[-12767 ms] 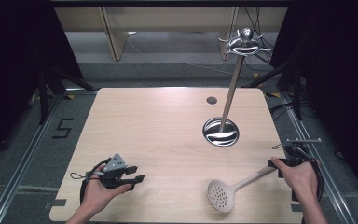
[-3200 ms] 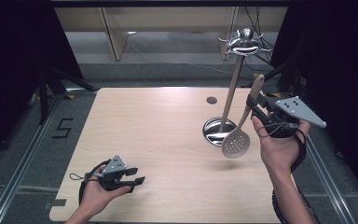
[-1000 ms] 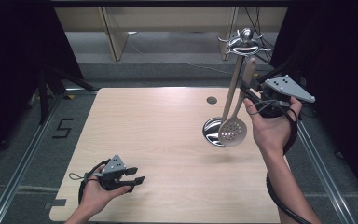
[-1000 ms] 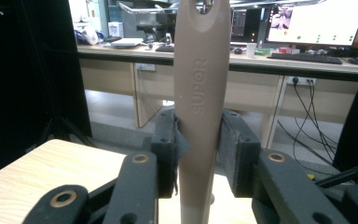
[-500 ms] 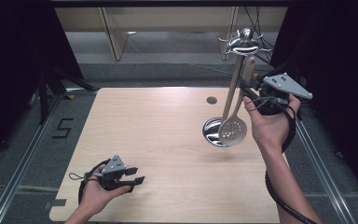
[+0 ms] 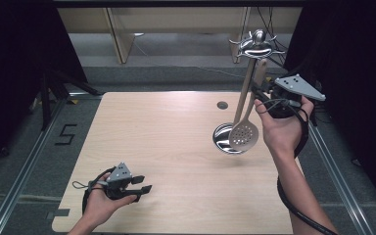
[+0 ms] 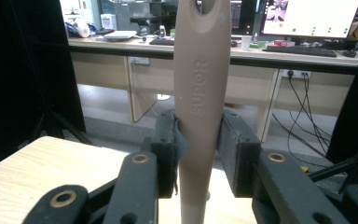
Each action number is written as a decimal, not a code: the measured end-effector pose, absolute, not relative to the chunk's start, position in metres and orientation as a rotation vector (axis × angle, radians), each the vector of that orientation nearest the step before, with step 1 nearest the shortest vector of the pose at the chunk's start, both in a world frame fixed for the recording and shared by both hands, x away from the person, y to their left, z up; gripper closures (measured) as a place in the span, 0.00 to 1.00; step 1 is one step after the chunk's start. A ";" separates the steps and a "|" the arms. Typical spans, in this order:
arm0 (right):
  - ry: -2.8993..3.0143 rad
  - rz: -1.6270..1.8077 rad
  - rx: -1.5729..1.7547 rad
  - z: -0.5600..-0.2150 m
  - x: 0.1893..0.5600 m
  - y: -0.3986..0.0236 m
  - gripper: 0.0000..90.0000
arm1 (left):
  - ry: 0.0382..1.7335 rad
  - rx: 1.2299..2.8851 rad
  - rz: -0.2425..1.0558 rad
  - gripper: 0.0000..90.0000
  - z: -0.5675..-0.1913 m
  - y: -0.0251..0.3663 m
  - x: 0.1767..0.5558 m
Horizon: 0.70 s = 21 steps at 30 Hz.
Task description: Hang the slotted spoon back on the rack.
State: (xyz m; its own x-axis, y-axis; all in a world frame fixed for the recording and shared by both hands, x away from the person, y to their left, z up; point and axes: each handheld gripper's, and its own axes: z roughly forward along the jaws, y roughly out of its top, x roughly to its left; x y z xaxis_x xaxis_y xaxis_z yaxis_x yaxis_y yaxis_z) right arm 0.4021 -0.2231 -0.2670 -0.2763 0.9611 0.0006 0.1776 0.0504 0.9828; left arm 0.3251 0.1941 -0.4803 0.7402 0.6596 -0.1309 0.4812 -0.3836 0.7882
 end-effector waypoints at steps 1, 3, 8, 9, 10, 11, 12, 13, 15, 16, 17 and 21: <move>1.560 1.299 1.192 -0.267 0.402 -0.223 0.77 | 0.860 2.054 0.253 0.57 -0.480 0.194 0.325; 1.566 1.295 1.186 -0.266 0.403 -0.223 0.77 | 0.859 2.051 0.254 0.57 -0.481 0.194 0.325; 1.577 1.283 1.180 -0.266 0.406 -0.222 0.77 | 0.860 2.056 0.254 0.57 -0.480 0.194 0.325; 1.577 1.289 1.195 -0.267 0.406 -0.221 0.77 | 0.860 2.056 0.255 0.57 -0.480 0.194 0.325; 1.577 1.289 1.195 -0.267 0.406 -0.221 0.77 | 0.860 2.056 0.254 0.57 -0.480 0.194 0.325; 1.579 1.282 1.190 -0.267 0.407 -0.221 0.77 | 0.860 2.055 0.254 0.57 -0.480 0.194 0.325; 1.581 1.282 1.188 -0.267 0.407 -0.222 0.77 | 0.860 2.055 0.252 0.57 -0.480 0.194 0.325; 1.578 1.289 1.198 -0.268 0.407 -0.222 0.76 | 0.860 2.050 0.254 0.57 -0.481 0.194 0.325; 1.574 1.301 1.179 -0.267 0.406 -0.222 0.71 | 0.861 2.051 0.253 0.57 -0.481 0.194 0.325; 1.584 1.293 1.160 -0.266 0.406 -0.223 0.67 | 0.861 2.053 0.252 0.57 -0.480 0.194 0.325; 1.575 1.299 1.165 -0.267 0.404 -0.222 0.62 | 0.862 2.055 0.254 0.57 -0.480 0.194 0.325; 1.575 1.298 1.145 -0.276 0.395 -0.226 0.48 | 0.860 2.058 0.260 0.57 -0.480 0.194 0.325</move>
State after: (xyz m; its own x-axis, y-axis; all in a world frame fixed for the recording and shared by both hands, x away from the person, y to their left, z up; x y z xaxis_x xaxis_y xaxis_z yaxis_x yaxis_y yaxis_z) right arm 0.3952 -0.2263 -0.2764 -0.2897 0.9568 -0.0236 0.1596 0.0726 0.9845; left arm 0.3249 0.1941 -0.4803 0.7402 0.6604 -0.1268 0.4798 -0.3866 0.7876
